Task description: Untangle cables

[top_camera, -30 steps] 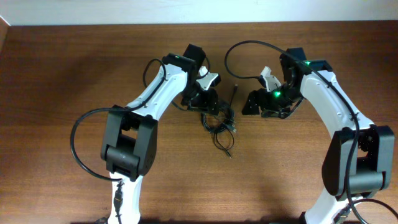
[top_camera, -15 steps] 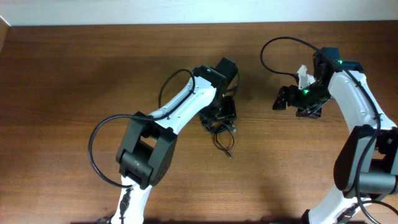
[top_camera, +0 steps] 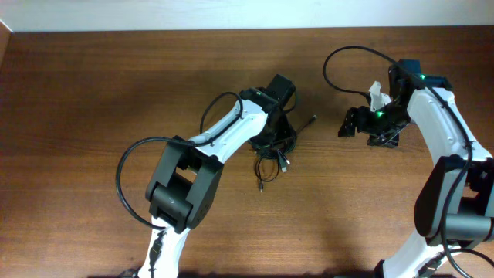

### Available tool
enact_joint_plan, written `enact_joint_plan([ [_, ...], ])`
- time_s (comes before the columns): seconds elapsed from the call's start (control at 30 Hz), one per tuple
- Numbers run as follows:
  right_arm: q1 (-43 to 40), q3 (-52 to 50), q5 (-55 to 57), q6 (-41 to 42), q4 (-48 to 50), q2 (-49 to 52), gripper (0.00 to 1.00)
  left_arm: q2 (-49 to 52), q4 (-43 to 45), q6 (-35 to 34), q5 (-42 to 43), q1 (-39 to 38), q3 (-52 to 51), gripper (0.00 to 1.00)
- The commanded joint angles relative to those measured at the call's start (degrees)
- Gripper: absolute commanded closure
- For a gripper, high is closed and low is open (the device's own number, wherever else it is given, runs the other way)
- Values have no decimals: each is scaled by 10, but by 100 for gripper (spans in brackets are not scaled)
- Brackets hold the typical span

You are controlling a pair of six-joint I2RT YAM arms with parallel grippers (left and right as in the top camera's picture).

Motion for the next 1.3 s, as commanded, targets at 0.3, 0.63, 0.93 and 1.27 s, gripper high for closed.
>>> enact_joint_plan([
  [0.3,84,-200,-193,72,216,-13,23,6,4,206,425,121,16,100],
  [0.63,249,-244,38,313,475,-7,39,6,-49,312,424,223,15,100],
  [0.93,325,-244,208,313,497,16,58,6,-167,362,39,227,15,100],
  [1.27,231,-116,-9,112,257,9,51,6,-169,359,20,212,-64,99],
])
